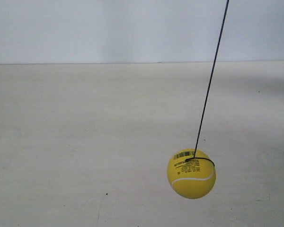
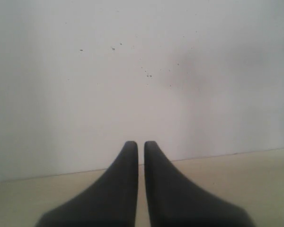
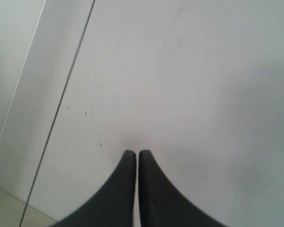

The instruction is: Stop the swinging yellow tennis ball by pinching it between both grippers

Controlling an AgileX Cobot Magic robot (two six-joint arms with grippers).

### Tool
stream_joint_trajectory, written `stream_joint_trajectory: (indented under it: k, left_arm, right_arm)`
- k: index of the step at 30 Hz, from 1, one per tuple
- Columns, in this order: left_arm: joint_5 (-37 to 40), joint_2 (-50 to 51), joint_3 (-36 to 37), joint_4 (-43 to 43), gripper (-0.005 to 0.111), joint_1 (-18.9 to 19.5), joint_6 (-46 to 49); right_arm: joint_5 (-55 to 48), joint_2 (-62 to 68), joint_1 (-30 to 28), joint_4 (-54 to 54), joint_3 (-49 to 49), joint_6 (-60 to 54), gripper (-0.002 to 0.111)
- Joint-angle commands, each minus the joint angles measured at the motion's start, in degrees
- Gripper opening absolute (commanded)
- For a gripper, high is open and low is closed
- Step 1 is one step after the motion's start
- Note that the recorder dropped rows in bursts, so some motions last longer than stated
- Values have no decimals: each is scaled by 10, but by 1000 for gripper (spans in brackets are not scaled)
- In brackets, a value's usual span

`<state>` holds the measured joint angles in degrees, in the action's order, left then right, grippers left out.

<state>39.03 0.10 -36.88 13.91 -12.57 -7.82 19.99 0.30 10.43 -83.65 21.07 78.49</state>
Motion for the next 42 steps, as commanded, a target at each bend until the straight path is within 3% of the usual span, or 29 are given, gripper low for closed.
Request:
stream_joint_trajectory:
  k: [1, 5, 7, 10, 12, 17, 20, 28, 36, 42]
  left_arm:
    - [4, -1, 3, -4, 5, 0, -2]
    - [4, -1, 3, -4, 5, 0, -2]
    - [4, -1, 3, -4, 5, 0, -2]
    - [4, -1, 3, -4, 5, 0, -2]
    - [4, -1, 3, -4, 5, 0, -2]
    - [4, -1, 3, -4, 5, 0, -2]
    - [4, -1, 3, -4, 5, 0, -2]
    - [2, -1, 3, -4, 5, 0, -2]
    - [1, -1, 3, -4, 5, 0, -2]
    - [0, -1, 3, -4, 5, 0, -2]
  right_arm:
    - [-79, -3, 0, 40, 1, 39, 0]
    - [-132, -3, 0, 106, -15, 20, 0]
    - [-165, -3, 0, 284, -28, -131, 0]
    - [-191, -3, 0, 632, -56, -520, 0]
    - [-210, -3, 0, 798, -70, -706, 0]
    - [-249, -3, 0, 1015, -101, -1000, 0]
    - [-243, -3, 0, 1072, -133, -1082, 0]
    - [-189, -3, 0, 1074, -211, -1090, 0]
    - [-256, -3, -1, 1071, -211, -1095, 0]
    - [-376, -3, -1, 1036, -211, -1093, 0]
